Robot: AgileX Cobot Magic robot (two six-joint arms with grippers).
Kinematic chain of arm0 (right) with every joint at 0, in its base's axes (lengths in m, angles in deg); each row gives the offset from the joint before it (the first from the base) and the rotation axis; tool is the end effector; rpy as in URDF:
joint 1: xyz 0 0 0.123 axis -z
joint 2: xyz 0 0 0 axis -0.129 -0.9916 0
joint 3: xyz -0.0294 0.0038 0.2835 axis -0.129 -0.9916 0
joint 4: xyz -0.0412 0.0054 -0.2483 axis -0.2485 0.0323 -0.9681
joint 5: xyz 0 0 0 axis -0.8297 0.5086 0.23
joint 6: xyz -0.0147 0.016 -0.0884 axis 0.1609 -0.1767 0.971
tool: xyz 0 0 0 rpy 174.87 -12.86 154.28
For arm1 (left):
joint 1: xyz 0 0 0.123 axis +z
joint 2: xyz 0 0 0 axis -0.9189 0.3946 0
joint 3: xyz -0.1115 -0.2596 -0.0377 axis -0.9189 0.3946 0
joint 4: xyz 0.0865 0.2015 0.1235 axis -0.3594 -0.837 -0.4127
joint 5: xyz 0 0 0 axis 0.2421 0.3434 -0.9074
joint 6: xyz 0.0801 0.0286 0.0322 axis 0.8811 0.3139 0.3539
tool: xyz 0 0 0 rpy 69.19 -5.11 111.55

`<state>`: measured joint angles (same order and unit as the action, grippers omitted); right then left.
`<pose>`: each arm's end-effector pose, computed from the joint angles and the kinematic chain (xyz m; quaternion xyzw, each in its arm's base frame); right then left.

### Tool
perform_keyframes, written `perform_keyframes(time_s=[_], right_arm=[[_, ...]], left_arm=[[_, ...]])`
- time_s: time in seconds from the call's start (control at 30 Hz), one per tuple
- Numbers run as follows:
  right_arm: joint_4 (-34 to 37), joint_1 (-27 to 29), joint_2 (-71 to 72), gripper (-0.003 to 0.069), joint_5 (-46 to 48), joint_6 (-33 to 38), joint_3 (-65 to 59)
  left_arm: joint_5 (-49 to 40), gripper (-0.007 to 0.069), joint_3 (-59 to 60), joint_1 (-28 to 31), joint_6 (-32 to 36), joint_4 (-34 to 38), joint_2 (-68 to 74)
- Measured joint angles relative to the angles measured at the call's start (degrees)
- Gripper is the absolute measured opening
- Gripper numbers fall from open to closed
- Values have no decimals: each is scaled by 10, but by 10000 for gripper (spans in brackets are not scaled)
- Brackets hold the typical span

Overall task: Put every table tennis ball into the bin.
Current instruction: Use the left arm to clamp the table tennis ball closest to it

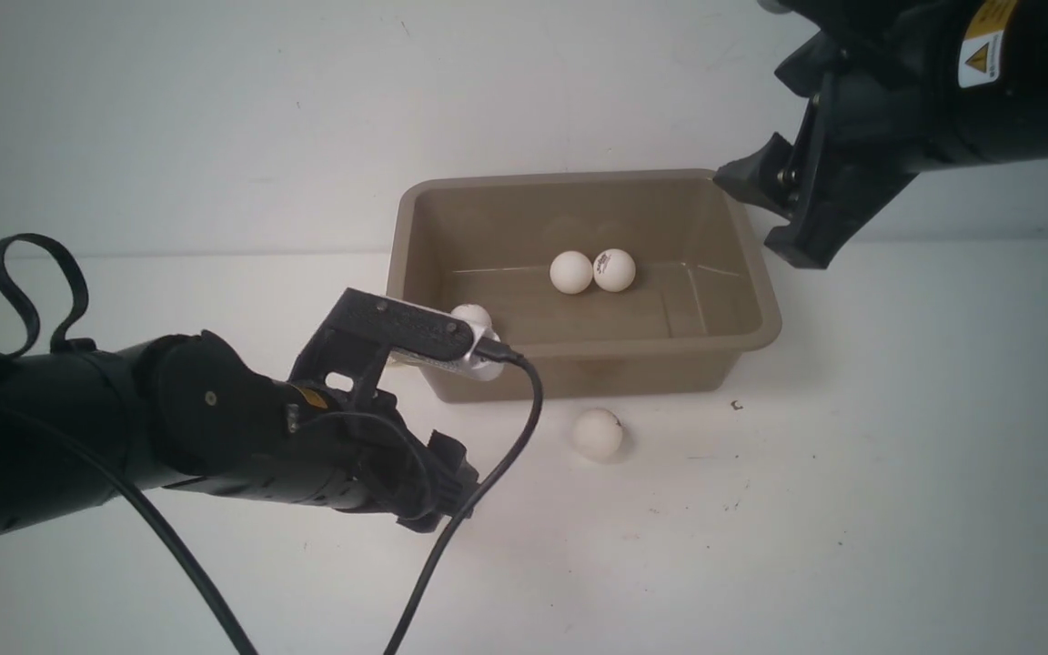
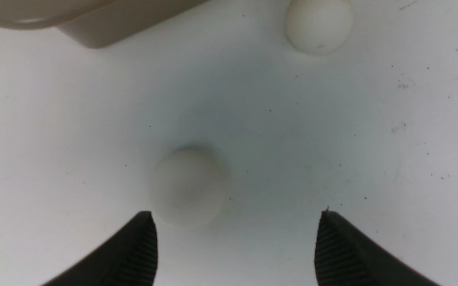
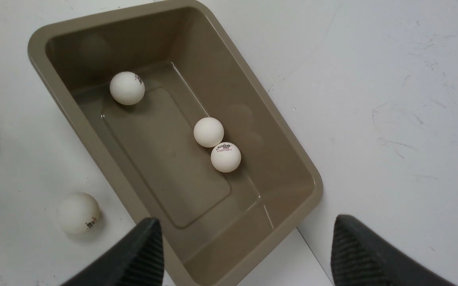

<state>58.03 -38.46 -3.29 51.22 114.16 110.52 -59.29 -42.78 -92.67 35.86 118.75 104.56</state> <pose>0.2676 0.1506 0.3851 -0.4806 0.7608 -0.0641 0.4315 0.2675 -0.1452 0.2016 0.1921 0.9194 -0.1594 0.3040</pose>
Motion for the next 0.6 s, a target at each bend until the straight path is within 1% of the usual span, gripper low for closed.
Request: perform_keyframes(time_s=[0.23,0.6], right_arm=[[0,0,0,513,0,-1,0],[1,0,0,513,0,0,0]], left_arm=[[65,478,0,2,5,-9,23],[88,478,0,6,6,-9,99]])
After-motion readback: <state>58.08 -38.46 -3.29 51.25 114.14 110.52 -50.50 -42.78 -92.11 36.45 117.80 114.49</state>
